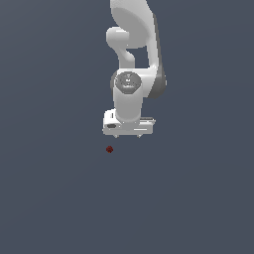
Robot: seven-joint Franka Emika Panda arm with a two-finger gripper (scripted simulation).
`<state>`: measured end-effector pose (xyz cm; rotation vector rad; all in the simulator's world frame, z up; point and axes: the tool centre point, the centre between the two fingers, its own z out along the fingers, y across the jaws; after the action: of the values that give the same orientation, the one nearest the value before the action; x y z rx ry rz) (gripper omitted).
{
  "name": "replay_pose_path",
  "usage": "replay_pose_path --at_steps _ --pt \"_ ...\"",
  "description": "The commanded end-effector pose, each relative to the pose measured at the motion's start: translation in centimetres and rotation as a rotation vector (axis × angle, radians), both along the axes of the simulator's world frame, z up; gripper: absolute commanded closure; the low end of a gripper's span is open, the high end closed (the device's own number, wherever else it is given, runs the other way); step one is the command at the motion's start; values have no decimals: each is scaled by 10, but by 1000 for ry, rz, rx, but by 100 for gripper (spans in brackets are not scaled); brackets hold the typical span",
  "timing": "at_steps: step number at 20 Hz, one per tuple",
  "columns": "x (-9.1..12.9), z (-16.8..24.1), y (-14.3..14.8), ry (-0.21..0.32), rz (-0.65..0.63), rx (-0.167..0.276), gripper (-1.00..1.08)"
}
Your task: Pick up the object and move it to a goal position.
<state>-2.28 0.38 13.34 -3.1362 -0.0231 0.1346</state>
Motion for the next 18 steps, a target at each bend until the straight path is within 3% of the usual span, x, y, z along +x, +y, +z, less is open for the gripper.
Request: replay_pose_path --at_steps 1,18 --pt "0 0 0 0 0 0 -92" --pt "5 18 8 -16 -1 9 -92"
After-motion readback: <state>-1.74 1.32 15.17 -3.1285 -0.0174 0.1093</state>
